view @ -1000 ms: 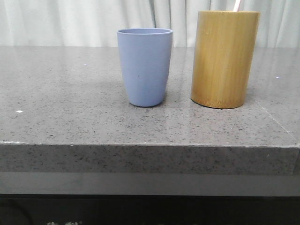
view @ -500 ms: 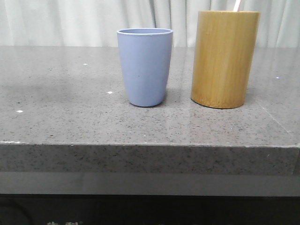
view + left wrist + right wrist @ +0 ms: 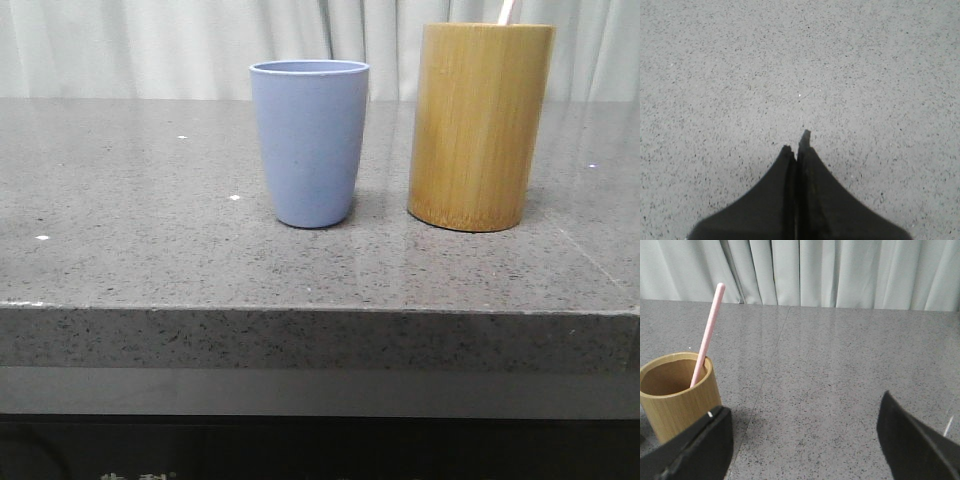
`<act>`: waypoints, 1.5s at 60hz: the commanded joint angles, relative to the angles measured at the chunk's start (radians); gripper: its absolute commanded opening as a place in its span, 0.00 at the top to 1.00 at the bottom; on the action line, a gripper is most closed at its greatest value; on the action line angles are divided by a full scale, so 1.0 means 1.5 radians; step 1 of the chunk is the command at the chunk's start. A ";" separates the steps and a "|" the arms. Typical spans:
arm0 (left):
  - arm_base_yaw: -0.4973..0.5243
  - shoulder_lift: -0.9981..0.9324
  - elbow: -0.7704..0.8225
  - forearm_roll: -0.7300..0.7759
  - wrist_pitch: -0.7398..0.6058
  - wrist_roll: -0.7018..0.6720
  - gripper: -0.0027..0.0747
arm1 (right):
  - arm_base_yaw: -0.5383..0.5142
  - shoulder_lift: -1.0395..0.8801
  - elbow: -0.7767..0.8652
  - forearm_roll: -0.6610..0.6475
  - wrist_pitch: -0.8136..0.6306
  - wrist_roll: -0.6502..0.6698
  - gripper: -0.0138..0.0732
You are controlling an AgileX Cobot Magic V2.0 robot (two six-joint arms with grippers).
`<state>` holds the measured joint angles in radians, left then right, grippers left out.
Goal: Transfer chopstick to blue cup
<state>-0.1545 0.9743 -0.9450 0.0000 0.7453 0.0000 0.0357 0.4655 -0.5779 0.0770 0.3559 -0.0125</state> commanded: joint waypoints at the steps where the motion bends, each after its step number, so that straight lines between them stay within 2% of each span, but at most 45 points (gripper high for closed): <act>1: 0.001 -0.082 0.066 -0.005 -0.117 -0.007 0.99 | -0.003 0.006 -0.022 -0.006 -0.051 -0.003 0.15; 12: 0.001 -0.234 0.229 -0.005 -0.248 -0.007 0.99 | -0.003 0.007 -0.022 -0.005 -0.051 -0.003 0.15; 22: 0.001 -0.355 0.314 -0.006 -0.293 -0.007 0.99 | -0.003 0.013 -0.022 0.003 -0.051 -0.003 0.15; 36: 0.001 -0.444 0.325 -0.008 -0.286 -0.007 0.99 | 0.020 0.099 -0.027 0.062 -0.125 -0.003 0.15; 45: 0.001 -0.446 0.325 -0.008 -0.288 -0.007 0.99 | 0.092 0.209 -0.068 0.080 -0.185 -0.003 0.15; 55: 0.001 -0.446 0.325 -0.008 -0.288 -0.007 0.99 | 0.178 0.359 -0.161 0.089 -0.248 -0.003 0.15; 78: 0.001 -0.446 0.325 -0.008 -0.288 -0.007 0.99 | 0.187 0.567 -0.335 0.154 -0.251 -0.003 0.16; 83: 0.001 -0.446 0.325 -0.008 -0.288 -0.007 0.99 | 0.187 0.580 -0.342 0.164 -0.247 -0.003 0.23; 90: 0.001 -0.446 0.325 -0.008 -0.288 -0.007 0.99 | 0.187 0.580 -0.342 0.166 -0.248 -0.003 0.46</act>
<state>-0.1545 0.2964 -0.4304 0.0000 0.3979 0.0000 0.3151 1.3667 -1.0503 0.3200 0.0547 -0.0125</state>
